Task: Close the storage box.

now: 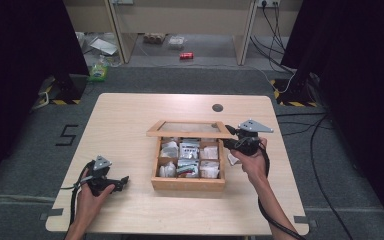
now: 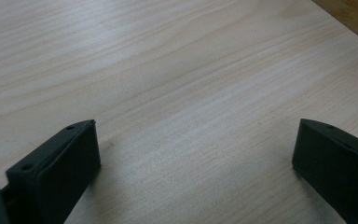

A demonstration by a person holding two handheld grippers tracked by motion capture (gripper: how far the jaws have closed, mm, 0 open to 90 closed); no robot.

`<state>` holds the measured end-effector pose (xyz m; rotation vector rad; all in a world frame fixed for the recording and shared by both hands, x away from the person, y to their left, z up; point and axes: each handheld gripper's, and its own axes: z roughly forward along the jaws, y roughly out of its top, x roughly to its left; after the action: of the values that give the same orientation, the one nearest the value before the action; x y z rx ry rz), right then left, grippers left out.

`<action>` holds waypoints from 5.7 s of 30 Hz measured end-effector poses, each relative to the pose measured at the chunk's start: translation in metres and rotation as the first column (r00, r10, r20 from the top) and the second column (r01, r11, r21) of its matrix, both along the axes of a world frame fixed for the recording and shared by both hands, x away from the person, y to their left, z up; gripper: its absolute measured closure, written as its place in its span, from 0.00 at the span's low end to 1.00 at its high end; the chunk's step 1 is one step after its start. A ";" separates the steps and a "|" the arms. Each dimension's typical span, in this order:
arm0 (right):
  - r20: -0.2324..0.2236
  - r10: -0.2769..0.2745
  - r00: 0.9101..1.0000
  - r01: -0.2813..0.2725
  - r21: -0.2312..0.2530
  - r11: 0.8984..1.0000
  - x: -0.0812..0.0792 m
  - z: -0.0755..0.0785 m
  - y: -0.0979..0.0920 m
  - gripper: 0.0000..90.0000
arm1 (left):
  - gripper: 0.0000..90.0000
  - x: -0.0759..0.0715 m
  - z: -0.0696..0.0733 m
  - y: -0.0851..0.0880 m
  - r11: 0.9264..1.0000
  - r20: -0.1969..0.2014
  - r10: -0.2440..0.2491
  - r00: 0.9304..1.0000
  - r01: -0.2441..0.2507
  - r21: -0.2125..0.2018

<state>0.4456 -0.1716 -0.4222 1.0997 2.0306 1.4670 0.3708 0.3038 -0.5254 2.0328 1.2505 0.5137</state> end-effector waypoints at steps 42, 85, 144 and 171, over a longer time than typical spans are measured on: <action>-0.065 0.026 0.998 -0.028 -0.032 0.999 -0.029 -0.018 -0.008 0.59 | 0.00 0.000 0.000 0.000 1.000 0.000 0.000 1.000 0.000 0.001; -0.092 0.016 0.996 -0.025 -0.097 0.995 -0.036 -0.031 -0.014 0.58 | 0.00 -0.001 0.000 0.000 1.000 0.001 -0.009 1.000 0.009 -0.001; -0.188 -0.224 0.956 0.217 -0.059 0.974 -0.033 -0.033 -0.089 0.40 | 0.00 -0.001 0.000 0.000 1.000 0.000 -0.010 1.000 0.010 -0.002; -0.244 -0.196 0.950 0.175 -0.105 0.979 -0.065 -0.056 -0.087 0.35 | 0.00 -0.002 0.000 0.000 1.000 0.001 -0.009 1.000 0.009 -0.001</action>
<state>0.3808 -0.2586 -0.4787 1.4635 2.0659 1.1892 0.3690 0.3039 -0.5255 2.0366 1.2402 0.5096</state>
